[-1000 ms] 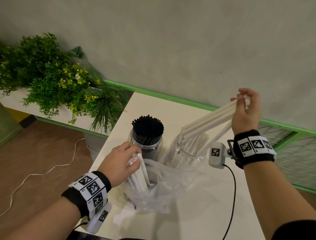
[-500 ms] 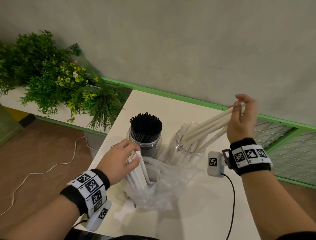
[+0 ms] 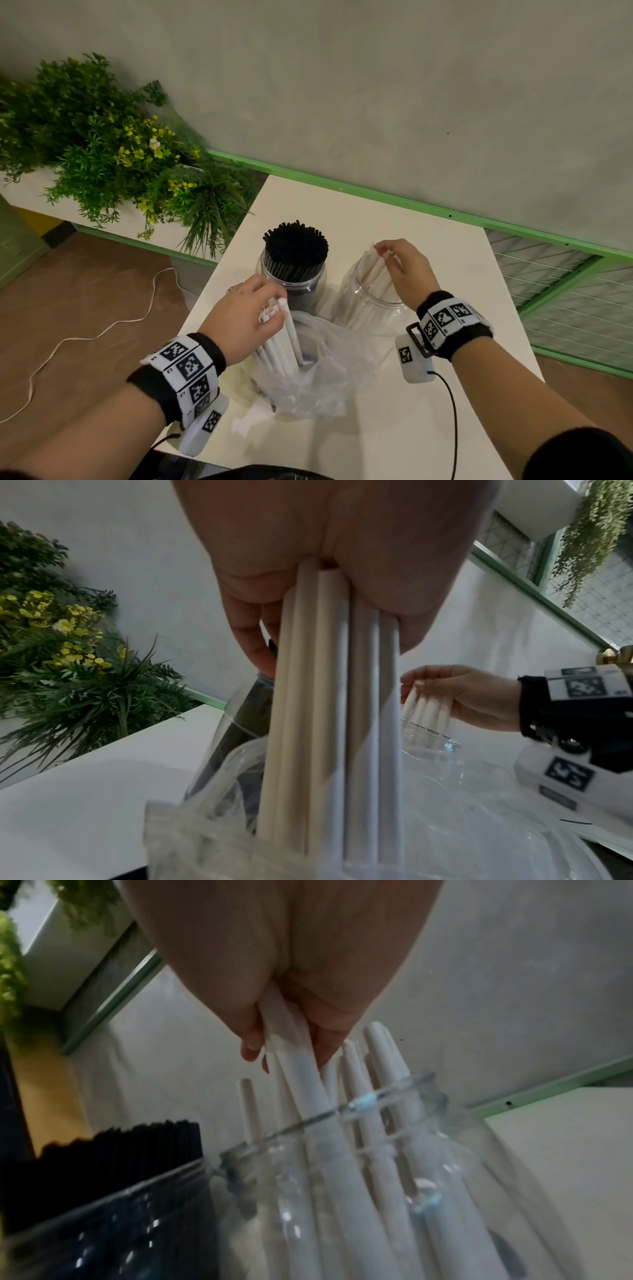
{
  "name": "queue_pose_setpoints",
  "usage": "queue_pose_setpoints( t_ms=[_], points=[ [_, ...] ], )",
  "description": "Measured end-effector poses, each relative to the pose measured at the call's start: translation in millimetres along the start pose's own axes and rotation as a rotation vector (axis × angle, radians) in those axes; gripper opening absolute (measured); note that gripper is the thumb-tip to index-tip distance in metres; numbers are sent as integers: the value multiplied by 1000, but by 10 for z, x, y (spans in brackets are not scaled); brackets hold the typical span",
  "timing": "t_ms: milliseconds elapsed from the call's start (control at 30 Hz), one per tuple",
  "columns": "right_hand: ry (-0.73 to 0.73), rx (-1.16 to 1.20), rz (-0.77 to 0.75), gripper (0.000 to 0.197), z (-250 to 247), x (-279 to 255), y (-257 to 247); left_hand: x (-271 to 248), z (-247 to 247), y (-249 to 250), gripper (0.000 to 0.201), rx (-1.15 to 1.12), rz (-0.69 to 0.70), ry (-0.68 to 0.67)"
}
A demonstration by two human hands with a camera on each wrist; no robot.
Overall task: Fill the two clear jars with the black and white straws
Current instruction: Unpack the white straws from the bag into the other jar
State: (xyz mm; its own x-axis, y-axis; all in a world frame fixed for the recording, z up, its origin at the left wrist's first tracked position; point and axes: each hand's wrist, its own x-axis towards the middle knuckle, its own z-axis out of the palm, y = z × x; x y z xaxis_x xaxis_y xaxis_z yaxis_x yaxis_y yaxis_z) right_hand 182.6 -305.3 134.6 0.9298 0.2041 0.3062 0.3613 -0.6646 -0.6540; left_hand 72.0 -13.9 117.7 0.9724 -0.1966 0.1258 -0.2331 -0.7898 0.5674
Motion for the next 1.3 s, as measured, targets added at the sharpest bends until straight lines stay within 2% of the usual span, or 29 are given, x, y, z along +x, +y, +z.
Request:
queue_pose_setpoints(
  t_ms=[133,267,367,500,633,767,900,1033,1133,1300],
  points=[
    [-9,-208,-88,33,37,-85,128,2,4,-4,31,1,0,-11],
    [-188,-407,-148,50,-20,-94,240,2,9,-8,28,-1,-7,-15],
    [-153,-504,-199,59,-110,-59,319,1,9,-6,28,-6,-3,-13],
    [-267,-534,-22,66,-157,37,357,-4,0,-12,34,-6,2,-15],
    [-316,-516,-21,81,-41,167,212,3,2,-10,35,-12,-6,-17],
    [-325,-604,115,71,110,285,34,6,2,-25,36,1,-6,-26],
    [-158,-632,183,46,234,255,12,6,8,-43,34,-8,-16,-30],
    [7,-462,107,32,214,205,100,6,-1,-52,36,1,-12,-38],
    [112,-387,11,30,82,262,134,0,-3,-59,35,-5,-10,-44],
    [-92,-520,31,37,-24,314,210,-2,3,-66,34,-11,7,-47]
  ],
)
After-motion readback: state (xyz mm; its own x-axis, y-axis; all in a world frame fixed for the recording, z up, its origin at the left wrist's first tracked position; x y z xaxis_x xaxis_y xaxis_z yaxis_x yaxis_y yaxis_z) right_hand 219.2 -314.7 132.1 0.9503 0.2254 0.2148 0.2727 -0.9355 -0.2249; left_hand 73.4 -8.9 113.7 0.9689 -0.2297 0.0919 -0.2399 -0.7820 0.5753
